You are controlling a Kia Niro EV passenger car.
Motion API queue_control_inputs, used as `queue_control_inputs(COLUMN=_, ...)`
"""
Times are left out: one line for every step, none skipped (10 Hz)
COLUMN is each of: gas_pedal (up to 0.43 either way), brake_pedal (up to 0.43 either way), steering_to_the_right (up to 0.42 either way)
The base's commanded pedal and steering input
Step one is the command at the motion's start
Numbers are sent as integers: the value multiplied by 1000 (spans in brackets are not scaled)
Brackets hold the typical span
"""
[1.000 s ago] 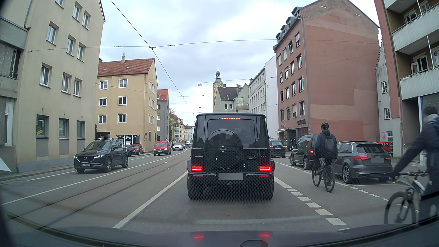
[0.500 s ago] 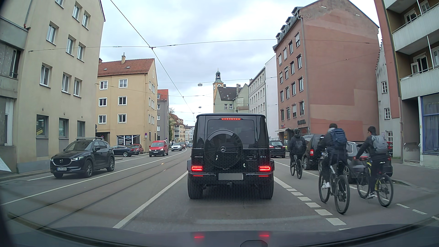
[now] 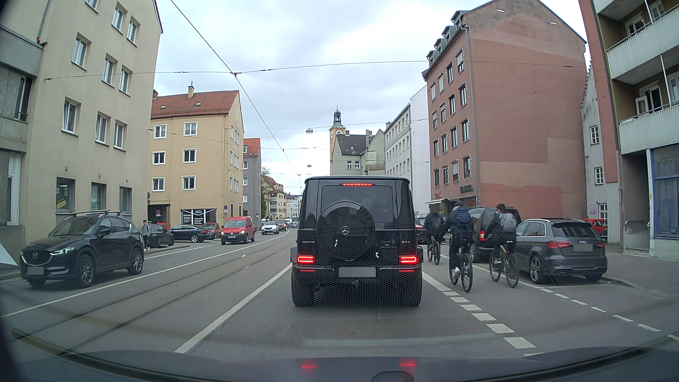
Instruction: Follow the waypoints while adhering to traffic rules and regulations
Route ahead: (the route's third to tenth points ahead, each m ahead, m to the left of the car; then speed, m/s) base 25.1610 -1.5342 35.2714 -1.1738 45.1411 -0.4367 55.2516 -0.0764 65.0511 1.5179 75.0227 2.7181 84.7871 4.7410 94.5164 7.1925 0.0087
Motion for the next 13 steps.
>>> queue_control_inputs(gas_pedal=0, brake_pedal=152, steering_to_the_right=-11)
queue_control_inputs(gas_pedal=0, brake_pedal=152, steering_to_the_right=-11)
queue_control_inputs(gas_pedal=0, brake_pedal=152, steering_to_the_right=-11)
queue_control_inputs(gas_pedal=0, brake_pedal=152, steering_to_the_right=-11)
queue_control_inputs(gas_pedal=0, brake_pedal=152, steering_to_the_right=-11)
queue_control_inputs(gas_pedal=0, brake_pedal=152, steering_to_the_right=-11)
queue_control_inputs(gas_pedal=0, brake_pedal=91, steering_to_the_right=-11)
queue_control_inputs(gas_pedal=0, brake_pedal=6, steering_to_the_right=-11)
queue_control_inputs(gas_pedal=0, brake_pedal=0, steering_to_the_right=-11)
queue_control_inputs(gas_pedal=0, brake_pedal=0, steering_to_the_right=-11)
queue_control_inputs(gas_pedal=0, brake_pedal=0, steering_to_the_right=-11)
queue_control_inputs(gas_pedal=0, brake_pedal=0, steering_to_the_right=-11)
queue_control_inputs(gas_pedal=0, brake_pedal=0, steering_to_the_right=-11)
